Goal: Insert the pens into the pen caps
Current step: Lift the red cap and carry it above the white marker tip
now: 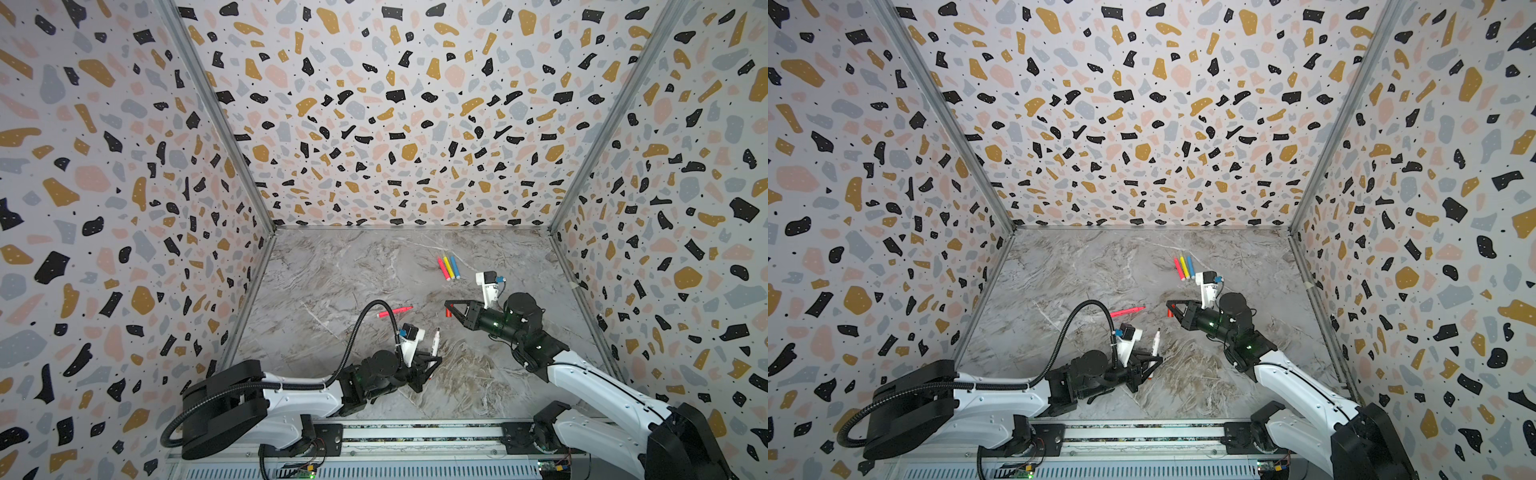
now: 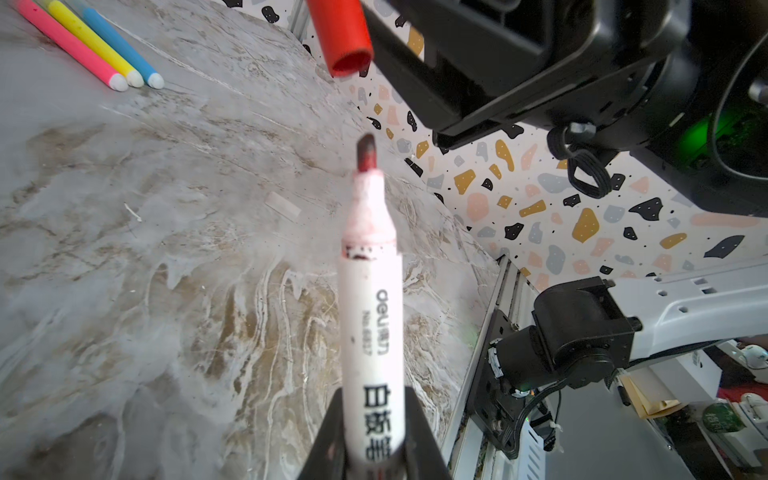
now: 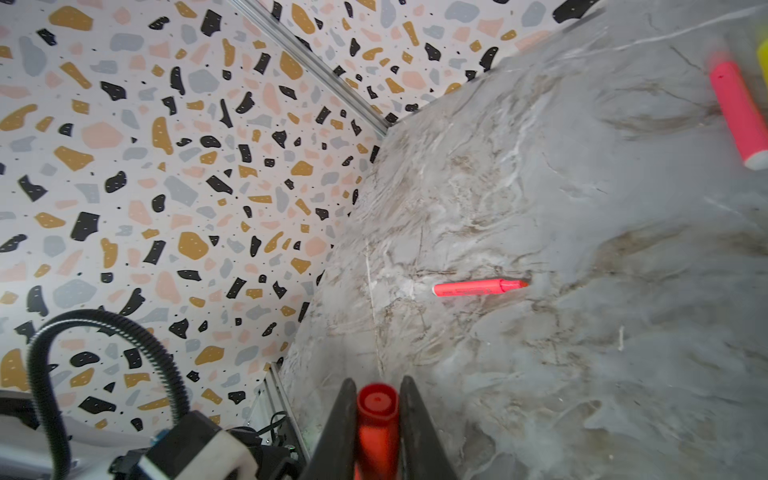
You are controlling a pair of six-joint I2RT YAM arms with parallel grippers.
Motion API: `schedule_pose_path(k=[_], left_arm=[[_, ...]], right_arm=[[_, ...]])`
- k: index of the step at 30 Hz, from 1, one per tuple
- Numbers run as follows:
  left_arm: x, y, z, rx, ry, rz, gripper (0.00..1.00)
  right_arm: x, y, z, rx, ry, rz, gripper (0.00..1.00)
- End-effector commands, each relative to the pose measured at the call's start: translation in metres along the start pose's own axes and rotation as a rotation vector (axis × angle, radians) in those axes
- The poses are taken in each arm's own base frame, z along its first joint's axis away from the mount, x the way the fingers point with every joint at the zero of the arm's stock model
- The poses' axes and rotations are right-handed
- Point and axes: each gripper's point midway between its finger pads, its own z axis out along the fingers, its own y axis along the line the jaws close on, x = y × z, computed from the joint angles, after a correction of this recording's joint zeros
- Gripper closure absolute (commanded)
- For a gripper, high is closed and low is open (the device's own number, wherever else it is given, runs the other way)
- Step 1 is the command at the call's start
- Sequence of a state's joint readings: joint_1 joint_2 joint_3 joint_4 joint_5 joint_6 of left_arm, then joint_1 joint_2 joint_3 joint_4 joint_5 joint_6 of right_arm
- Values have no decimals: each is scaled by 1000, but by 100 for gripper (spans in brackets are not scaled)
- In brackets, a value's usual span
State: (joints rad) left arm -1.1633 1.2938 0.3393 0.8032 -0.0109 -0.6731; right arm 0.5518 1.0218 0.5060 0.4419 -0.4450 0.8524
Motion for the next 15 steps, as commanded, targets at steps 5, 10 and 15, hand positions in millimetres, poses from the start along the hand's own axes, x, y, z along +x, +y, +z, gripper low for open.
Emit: schedule_pose_path(k=[5, 10, 15], left_arm=[[-31, -27, 6, 75, -119, -39, 99], [-37, -29, 7, 67, -135, -34, 99], [-40, -31, 10, 62, -134, -28, 99]], right_arm=[[-8, 25, 0, -100, -56, 1, 100], [-4, 28, -1, -116, -58, 0, 100], [3, 32, 1, -132, -46, 3, 100]])
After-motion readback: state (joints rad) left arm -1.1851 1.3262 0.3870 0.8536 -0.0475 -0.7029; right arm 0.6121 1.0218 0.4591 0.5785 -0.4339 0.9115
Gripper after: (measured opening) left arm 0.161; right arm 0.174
